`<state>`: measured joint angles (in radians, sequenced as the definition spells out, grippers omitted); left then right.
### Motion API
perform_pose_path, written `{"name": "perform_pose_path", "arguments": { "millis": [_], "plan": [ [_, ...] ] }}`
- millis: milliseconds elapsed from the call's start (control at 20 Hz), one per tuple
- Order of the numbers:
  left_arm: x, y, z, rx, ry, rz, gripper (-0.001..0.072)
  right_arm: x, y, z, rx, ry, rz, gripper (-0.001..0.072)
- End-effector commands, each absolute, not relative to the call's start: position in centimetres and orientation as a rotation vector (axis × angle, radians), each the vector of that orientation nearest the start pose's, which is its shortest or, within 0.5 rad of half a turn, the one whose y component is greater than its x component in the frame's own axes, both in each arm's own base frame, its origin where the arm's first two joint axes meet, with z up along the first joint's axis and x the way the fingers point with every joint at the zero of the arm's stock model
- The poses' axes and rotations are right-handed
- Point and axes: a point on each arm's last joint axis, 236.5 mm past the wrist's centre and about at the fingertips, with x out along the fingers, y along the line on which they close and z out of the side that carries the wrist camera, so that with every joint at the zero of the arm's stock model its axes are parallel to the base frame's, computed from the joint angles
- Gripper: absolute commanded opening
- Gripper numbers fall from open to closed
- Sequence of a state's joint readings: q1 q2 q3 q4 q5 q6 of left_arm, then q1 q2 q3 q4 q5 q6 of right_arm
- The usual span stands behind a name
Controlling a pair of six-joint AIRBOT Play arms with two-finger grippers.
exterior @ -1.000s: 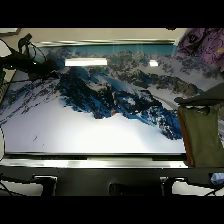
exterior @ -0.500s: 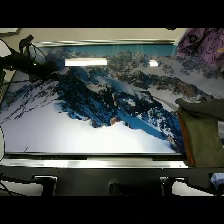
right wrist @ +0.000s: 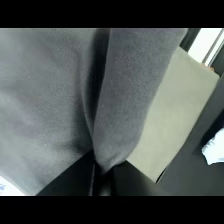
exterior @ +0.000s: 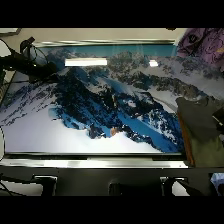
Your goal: Fold the clothes and pants, and hang the long-sleeved shirts on hangers.
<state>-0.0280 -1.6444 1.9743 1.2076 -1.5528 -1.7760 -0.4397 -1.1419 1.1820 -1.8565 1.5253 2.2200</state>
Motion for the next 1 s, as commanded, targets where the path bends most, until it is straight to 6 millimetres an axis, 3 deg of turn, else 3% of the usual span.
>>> {"name": "perform_pose_path", "arguments": {
  "millis": [0,700,950],
  "plan": [
    [46.7,-9.7,12.8,-0.387,1.251,-0.212,0.0019,22.0,-18.2,2.6,0.590,1.327,-1.080,0.0033],
    [46.7,-9.7,12.8,-0.387,1.251,-0.212,0.0019,16.1,-19.5,0.8,0.421,1.492,-1.233,0.0035],
    [46.7,-9.7,12.8,-0.387,1.251,-0.212,0.0019,15.5,-19.9,1.0,0.392,1.503,-1.254,0.0035]
  ]
}}
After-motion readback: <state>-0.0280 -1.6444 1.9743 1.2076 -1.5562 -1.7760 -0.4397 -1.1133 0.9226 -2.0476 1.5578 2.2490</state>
